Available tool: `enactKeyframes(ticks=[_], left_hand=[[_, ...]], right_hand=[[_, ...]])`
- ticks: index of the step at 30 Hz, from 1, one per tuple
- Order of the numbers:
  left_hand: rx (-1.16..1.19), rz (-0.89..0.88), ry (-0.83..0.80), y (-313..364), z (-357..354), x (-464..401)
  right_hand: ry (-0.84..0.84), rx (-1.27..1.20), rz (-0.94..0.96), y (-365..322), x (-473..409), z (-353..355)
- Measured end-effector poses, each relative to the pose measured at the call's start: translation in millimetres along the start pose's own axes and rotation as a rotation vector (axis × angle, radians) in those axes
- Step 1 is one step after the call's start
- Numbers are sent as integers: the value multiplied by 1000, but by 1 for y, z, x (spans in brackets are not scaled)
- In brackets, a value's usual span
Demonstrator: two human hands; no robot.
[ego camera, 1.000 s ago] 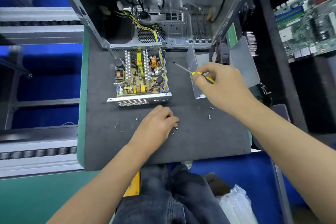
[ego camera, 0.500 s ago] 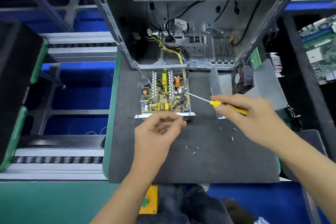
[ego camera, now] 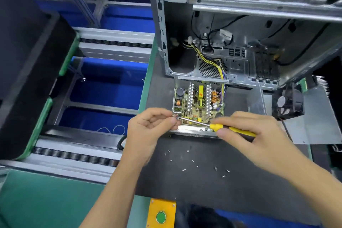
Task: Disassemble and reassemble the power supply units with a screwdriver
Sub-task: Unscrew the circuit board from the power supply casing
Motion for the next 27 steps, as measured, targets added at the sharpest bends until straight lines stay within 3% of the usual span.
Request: enactKeyframes(ticks=[27], left_hand=[[38,2,-6,-8,2,-3]], right_hand=[[-25,20,-40,0,-9,-8]])
Point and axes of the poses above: each hand's wrist, its own x-axis away from the middle knuckle, its own z-axis out of the back of the hand, y = z × x, the point moved 10 cm from there along -x, towards the middle knuckle, and after that the axes turned 14 degrees about -y, right-handed, at the moved point
